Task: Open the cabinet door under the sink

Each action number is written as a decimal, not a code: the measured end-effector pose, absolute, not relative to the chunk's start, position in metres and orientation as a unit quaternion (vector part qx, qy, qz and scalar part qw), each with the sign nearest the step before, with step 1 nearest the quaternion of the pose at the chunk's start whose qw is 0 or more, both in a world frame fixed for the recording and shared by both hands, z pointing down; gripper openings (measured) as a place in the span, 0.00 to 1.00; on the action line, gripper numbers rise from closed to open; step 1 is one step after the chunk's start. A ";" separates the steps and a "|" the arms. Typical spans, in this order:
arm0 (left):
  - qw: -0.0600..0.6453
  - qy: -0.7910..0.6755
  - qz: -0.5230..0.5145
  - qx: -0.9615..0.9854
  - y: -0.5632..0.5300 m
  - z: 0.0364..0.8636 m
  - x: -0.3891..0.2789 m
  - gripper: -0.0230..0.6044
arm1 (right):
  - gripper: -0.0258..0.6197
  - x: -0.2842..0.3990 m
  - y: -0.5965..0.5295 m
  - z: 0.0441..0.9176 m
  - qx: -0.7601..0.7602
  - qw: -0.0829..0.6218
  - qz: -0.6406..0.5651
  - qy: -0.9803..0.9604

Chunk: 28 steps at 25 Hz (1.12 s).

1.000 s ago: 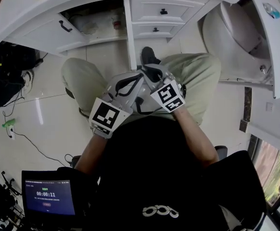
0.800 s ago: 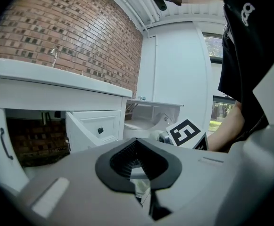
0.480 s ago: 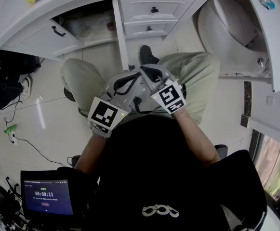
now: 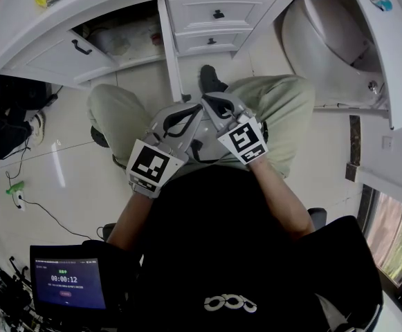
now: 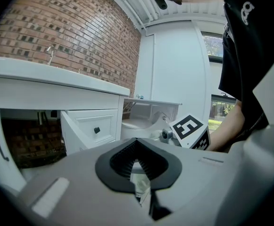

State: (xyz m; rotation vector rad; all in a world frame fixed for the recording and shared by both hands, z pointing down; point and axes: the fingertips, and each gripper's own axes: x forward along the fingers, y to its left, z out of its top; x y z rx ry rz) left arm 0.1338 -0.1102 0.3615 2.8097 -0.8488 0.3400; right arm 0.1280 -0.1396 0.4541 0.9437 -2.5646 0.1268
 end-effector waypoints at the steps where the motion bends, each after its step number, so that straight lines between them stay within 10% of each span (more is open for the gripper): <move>1: 0.093 -0.286 0.115 0.947 -0.110 0.362 0.134 0.06 | 0.03 0.129 -0.140 0.454 0.339 0.201 0.045 -0.918; 28: 0.089 -0.396 0.080 0.911 -0.043 0.336 0.087 0.06 | 0.03 0.097 -0.047 0.359 0.298 0.112 0.025 -0.948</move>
